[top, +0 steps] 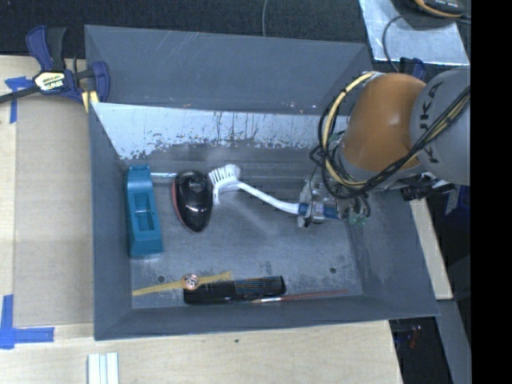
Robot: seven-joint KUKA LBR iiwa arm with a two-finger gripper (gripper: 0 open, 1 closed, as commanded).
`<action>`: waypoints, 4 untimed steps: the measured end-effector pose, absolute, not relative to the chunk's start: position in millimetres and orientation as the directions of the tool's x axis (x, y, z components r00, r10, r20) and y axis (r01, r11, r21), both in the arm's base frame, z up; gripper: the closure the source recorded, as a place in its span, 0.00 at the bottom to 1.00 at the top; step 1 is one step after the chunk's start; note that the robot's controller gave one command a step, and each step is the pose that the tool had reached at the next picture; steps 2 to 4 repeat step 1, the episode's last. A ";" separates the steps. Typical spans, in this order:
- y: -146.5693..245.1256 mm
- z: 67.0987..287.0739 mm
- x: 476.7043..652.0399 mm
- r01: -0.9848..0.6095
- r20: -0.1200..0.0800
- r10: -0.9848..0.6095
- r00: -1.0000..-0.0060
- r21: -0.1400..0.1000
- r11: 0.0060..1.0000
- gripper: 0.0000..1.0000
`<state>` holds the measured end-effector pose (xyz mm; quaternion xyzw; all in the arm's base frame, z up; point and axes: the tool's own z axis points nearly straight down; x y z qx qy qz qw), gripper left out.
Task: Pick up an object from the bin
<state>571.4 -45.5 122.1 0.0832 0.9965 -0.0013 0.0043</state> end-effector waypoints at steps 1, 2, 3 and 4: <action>-47.9 255.6 572.2 0.104 -0.011 0.104 -0.995 -0.003 0.995 1.00; -47.9 255.6 572.2 0.104 -0.011 0.104 -0.995 -0.003 0.995 1.00; -47.9 255.6 572.2 0.104 -0.011 0.104 -0.995 -0.003 0.995 1.00; -47.9 255.6 572.2 0.104 -0.011 0.104 -0.995 -0.003 0.995 1.00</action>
Offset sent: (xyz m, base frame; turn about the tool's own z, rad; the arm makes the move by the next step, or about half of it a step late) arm 0.0000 0.0000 0.0000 0.0000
